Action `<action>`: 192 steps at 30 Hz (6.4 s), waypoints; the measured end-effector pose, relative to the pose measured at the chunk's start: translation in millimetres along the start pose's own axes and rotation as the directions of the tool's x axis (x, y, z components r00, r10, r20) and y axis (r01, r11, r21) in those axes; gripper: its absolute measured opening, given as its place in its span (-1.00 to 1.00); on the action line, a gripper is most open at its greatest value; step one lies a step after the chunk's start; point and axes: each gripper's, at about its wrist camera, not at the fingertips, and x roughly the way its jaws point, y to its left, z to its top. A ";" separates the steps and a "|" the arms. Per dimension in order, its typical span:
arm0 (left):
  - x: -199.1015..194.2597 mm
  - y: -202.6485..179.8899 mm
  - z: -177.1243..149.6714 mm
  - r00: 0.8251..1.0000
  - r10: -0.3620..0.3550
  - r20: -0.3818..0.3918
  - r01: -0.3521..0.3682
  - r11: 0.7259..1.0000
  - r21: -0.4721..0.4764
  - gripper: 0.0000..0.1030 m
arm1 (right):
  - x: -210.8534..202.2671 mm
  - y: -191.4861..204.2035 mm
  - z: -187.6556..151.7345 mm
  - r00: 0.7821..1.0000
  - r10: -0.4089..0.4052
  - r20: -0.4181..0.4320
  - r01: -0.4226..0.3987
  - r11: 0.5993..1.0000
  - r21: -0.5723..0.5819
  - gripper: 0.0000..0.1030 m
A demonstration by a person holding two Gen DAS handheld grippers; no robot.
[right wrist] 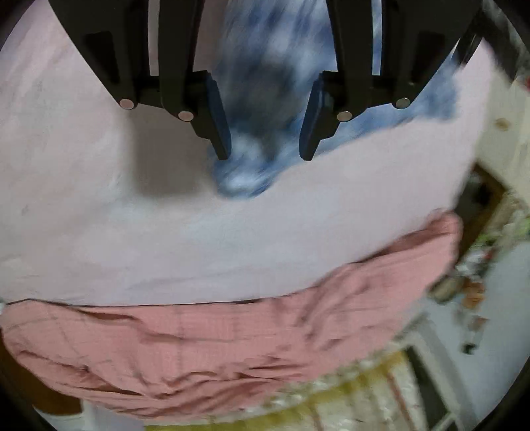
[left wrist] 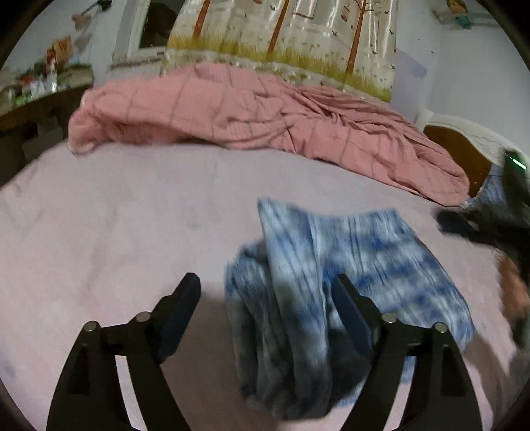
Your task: Fold large clothes
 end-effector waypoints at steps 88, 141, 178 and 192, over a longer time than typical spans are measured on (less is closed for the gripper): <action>99.7 -402.1 -23.5 0.956 -0.293 -0.004 0.274 0.889 0.366 0.54 | -186.4 -313.9 -84.5 0.661 -0.673 0.333 0.598 0.740 0.308 0.58; -67.0 -171.1 -73.2 0.872 -0.086 0.482 -0.049 0.965 0.259 1.00 | -128.8 -63.5 -166.4 0.617 -0.421 0.665 0.559 0.829 0.007 1.00; -69.5 -174.9 -74.8 0.872 -0.065 0.485 -0.085 0.956 0.280 1.00 | -130.0 -66.7 -165.8 0.616 -0.417 0.668 0.556 0.831 0.006 1.00; -67.5 -174.2 -76.5 0.873 -0.068 0.484 -0.083 0.955 0.284 1.00 | -129.4 -66.4 -166.3 0.615 -0.417 0.669 0.557 0.830 0.005 1.00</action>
